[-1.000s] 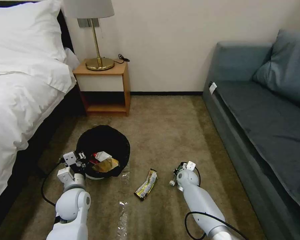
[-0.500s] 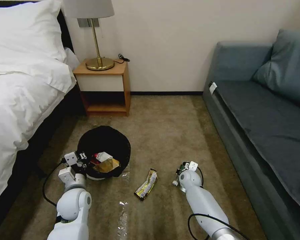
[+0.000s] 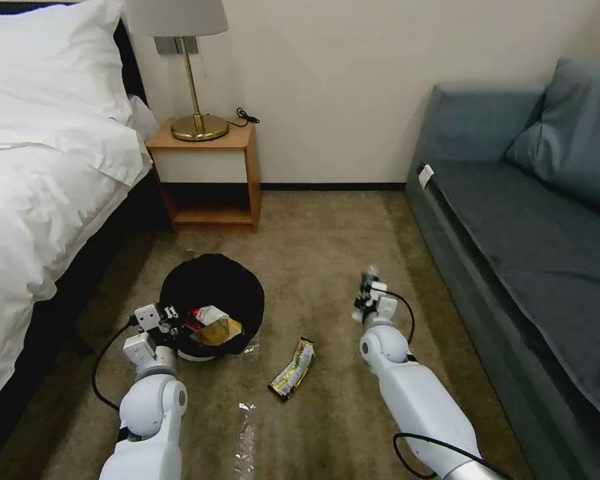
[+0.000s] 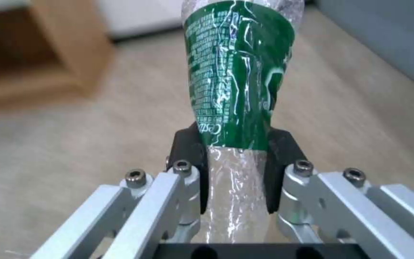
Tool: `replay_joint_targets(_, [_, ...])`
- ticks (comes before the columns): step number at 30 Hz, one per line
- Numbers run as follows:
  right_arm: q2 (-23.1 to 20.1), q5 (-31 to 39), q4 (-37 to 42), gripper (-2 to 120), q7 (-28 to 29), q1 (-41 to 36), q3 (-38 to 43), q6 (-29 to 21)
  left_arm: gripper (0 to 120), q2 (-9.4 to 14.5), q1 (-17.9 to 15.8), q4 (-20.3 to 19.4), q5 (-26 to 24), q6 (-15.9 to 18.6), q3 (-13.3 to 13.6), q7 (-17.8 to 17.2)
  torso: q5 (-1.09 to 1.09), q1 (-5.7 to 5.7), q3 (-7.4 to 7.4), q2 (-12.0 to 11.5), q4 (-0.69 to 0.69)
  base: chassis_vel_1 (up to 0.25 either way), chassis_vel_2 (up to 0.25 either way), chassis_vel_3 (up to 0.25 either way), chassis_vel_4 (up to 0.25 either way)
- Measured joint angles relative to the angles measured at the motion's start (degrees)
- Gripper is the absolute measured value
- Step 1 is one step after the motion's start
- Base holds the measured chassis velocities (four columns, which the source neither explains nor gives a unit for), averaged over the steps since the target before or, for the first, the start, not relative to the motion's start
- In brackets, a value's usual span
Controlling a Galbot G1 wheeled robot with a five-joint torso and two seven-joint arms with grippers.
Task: Pick up the trash bin, then pick up the garbage on the floor and place it into the trash bin.
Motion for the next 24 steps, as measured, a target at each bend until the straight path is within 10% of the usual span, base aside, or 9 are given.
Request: replay_joint_targets(24, [2.9,-1.3,11.6,19,-3.9,5.1,-20.9,8.4,5,-0.6,-0.5,0.7,-0.1,0.0,0.2,-0.1,-0.01,0.00,0.00,0.0,0.01,0.000,0.000,0.000,0.000])
